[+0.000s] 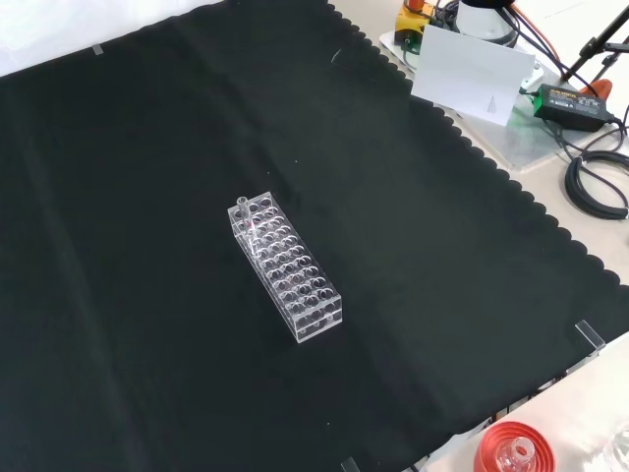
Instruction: Pick up the test tube.
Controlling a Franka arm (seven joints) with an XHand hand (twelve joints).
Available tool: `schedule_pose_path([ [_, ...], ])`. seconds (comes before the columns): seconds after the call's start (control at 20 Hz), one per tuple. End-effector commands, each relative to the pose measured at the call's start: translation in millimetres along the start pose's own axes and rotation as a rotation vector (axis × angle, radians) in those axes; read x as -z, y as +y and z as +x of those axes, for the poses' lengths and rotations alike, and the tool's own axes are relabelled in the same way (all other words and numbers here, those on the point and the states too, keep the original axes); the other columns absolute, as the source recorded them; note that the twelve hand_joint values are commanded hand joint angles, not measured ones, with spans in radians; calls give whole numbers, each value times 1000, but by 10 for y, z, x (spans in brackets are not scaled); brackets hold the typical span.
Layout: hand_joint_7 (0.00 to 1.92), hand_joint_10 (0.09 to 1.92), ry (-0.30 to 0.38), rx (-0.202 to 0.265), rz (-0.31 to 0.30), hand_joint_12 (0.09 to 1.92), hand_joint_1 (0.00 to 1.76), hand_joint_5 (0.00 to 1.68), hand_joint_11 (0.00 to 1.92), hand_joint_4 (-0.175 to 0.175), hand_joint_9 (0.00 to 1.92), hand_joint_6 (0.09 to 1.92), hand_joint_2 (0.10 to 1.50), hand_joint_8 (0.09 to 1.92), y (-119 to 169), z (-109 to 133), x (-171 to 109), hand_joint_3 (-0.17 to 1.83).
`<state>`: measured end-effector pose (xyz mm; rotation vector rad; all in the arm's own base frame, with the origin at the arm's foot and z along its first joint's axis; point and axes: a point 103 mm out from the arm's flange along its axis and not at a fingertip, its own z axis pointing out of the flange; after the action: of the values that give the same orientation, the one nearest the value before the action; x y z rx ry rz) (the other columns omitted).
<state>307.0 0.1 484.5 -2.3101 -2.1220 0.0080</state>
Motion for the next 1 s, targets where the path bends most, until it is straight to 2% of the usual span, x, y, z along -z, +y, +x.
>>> schedule_pose_path([
  [0.05, 27, 922, -4, -2, -9, 1363, 597, 104, 7, -61, 32, 155, 766, 830, -5, -4, 1, 511],
  [0.4, 0, 990, -1, 9, 1, 1410, 586, 116, 0, -63, 0, 114, 801, 889, 24, 1, -21, 445],
  [0.6, 0, 992, -11, 52, 24, 1411, 586, 117, 0, -63, 0, 111, 803, 890, 179, 78, -38, 441],
  [1.0, 0, 1014, -27, 146, 82, 1420, 586, 124, 0, -62, 0, 91, 814, 894, 602, 390, -224, 418],
])
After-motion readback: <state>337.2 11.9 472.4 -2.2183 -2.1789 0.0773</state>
